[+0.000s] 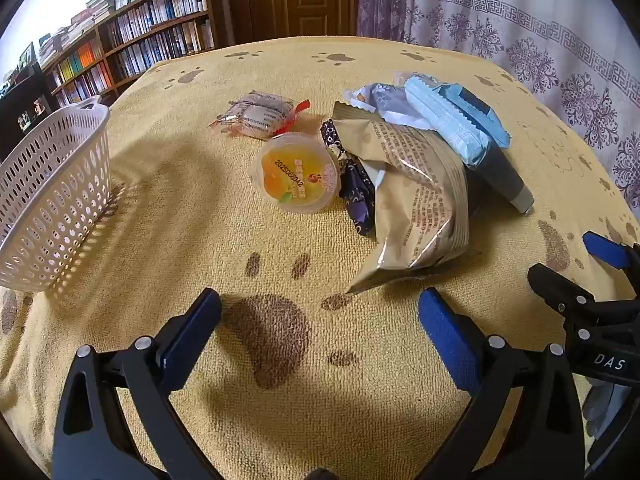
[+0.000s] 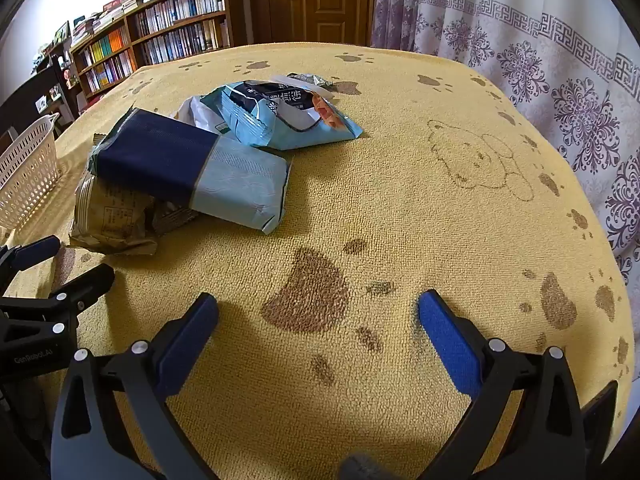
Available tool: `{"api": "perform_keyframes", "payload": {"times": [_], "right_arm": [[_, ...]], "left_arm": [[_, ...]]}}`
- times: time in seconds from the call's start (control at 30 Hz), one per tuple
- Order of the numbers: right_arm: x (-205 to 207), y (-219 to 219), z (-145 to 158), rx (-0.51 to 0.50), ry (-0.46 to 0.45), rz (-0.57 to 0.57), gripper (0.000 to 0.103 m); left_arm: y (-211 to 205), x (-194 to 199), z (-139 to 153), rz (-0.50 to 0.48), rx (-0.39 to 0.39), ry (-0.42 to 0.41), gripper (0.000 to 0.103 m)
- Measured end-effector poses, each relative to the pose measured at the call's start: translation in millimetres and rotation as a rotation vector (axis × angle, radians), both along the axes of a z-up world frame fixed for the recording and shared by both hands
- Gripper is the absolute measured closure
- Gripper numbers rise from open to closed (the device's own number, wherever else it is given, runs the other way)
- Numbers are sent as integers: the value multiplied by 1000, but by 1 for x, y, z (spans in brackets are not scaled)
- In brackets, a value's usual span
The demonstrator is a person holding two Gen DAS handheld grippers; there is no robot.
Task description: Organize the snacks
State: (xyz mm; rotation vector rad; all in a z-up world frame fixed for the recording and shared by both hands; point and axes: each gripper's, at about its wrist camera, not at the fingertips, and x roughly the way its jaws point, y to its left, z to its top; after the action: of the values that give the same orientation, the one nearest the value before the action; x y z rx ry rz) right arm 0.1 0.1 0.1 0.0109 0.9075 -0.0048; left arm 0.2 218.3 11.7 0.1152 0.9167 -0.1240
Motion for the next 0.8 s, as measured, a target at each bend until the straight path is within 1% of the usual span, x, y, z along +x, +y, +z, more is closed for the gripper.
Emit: {"api": "perform_keyframes", "payload": {"times": [0.8], "right_arm": [[-2, 1, -1, 4, 4, 17, 5]], "left_arm": [[-1, 0, 0, 0, -6, 3, 2]]}}
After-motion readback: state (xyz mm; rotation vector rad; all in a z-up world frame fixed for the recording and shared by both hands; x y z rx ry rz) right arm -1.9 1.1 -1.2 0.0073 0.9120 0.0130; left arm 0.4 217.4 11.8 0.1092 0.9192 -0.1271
